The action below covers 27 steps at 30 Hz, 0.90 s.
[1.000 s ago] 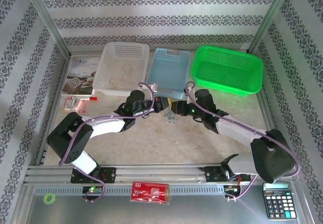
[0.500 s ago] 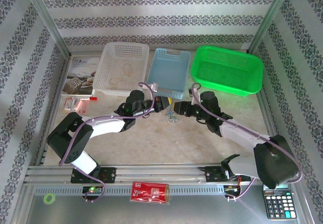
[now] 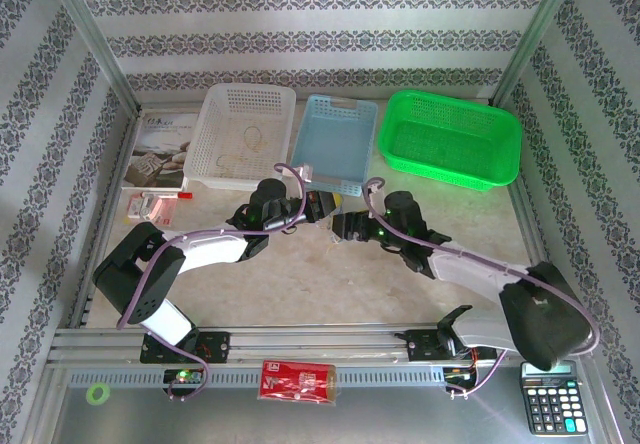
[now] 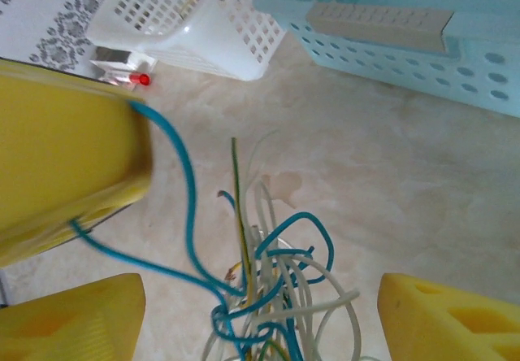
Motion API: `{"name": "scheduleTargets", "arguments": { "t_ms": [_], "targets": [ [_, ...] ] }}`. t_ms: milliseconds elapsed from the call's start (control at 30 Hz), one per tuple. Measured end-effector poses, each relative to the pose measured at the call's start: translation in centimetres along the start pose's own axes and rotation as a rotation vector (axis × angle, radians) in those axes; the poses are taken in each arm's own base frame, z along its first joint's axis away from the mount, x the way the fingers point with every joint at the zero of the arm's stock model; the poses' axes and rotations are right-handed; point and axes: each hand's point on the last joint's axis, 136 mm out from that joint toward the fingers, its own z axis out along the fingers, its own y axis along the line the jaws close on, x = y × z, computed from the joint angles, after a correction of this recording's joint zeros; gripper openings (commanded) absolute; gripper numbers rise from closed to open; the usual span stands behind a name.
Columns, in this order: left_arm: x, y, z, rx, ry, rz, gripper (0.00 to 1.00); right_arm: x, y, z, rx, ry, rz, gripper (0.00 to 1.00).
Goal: Untangle the cables
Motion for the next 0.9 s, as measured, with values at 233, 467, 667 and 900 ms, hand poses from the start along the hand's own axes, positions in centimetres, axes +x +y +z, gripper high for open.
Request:
{"name": "scheduleTargets", "arguments": {
  "t_ms": [233, 467, 667, 900],
  "targets": [
    [-0.2, 0.0, 0.0, 0.0, -0.011, -0.048, 0.0, 0.9, -1.6, 2.1, 0.045, 0.0, 0.005, 0.48],
    [-1.4, -1.3, -0.5, 0.022, -0.054, -0.064, 0.0, 3.4, -4.3, 2.4, 0.112, -0.003, 0.065, 0.45],
    [-3.4, -4.1, -1.7, 0.079, -0.11, -0.031, 0.0, 4.8, -5.4, 2.3, 0.141, 0.008, 0.104, 0.5],
    [-3.8, -4.8, -2.1, 0.092, -0.127, -0.005, 0.0, 4.5, -5.0, 2.0, 0.127, 0.001, 0.122, 0.68]
  ]
}}
